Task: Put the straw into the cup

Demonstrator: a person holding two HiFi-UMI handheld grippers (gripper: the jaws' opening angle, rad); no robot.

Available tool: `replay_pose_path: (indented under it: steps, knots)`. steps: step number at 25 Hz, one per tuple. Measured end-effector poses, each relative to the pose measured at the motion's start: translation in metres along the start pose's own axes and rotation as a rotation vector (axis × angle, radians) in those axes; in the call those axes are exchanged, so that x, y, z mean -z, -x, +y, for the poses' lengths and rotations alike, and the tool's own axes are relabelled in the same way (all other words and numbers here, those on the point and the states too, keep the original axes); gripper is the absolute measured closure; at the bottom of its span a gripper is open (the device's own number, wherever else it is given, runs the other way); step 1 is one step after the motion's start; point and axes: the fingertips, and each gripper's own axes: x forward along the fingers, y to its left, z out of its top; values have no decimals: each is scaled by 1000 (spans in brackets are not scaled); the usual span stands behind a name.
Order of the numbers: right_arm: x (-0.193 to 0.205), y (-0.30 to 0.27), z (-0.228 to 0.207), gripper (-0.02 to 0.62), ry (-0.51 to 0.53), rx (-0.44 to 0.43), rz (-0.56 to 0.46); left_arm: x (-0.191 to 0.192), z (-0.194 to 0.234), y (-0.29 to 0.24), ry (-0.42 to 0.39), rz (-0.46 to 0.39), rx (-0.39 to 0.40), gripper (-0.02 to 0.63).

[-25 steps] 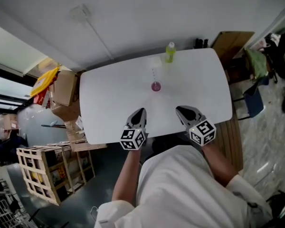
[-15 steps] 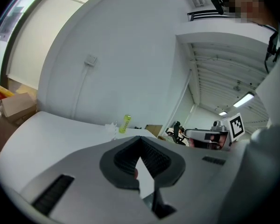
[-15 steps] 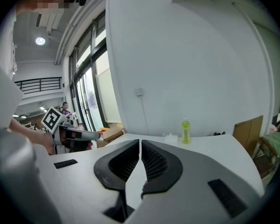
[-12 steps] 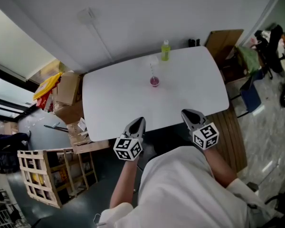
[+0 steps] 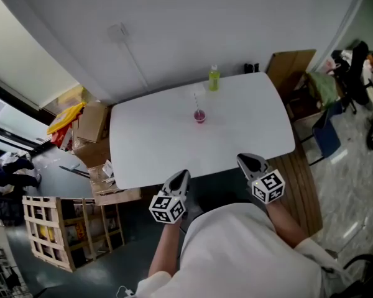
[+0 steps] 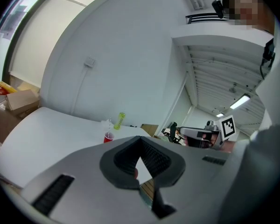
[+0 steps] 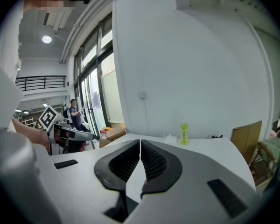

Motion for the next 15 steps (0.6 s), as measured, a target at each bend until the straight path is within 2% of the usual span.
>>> replay_pose_path:
  steps: [15]
  knots:
    - [-11, 14, -11, 558, 27, -94, 2, 1, -18, 5, 34, -38, -83, 604]
